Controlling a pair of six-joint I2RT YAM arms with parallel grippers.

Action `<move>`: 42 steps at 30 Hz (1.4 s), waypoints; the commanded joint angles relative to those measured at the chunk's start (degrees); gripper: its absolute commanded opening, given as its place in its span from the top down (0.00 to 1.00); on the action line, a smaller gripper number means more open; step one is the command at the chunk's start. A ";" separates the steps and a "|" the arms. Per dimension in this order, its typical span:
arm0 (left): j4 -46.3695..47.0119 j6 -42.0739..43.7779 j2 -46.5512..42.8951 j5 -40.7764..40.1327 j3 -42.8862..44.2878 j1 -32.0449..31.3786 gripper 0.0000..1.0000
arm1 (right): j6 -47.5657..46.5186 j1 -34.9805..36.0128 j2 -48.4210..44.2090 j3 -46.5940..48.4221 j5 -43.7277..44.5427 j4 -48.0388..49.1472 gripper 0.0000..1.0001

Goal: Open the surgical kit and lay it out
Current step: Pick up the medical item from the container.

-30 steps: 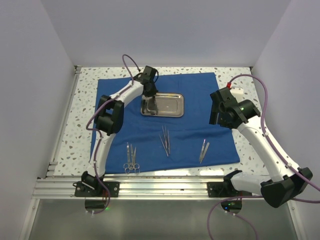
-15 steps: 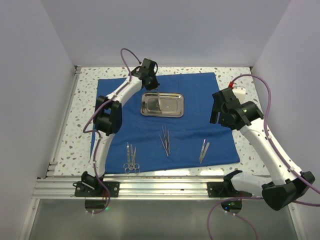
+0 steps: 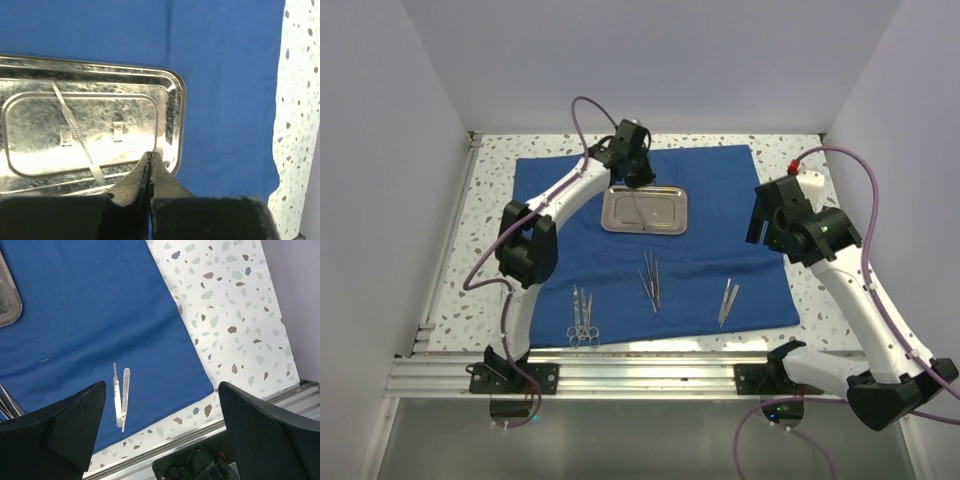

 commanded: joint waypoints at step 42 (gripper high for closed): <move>-16.25 2.48 12.01 -14.22 2.45 -6.98 0.56 | 0.76 -0.72 -3.12 0.59 3.45 -2.09 0.02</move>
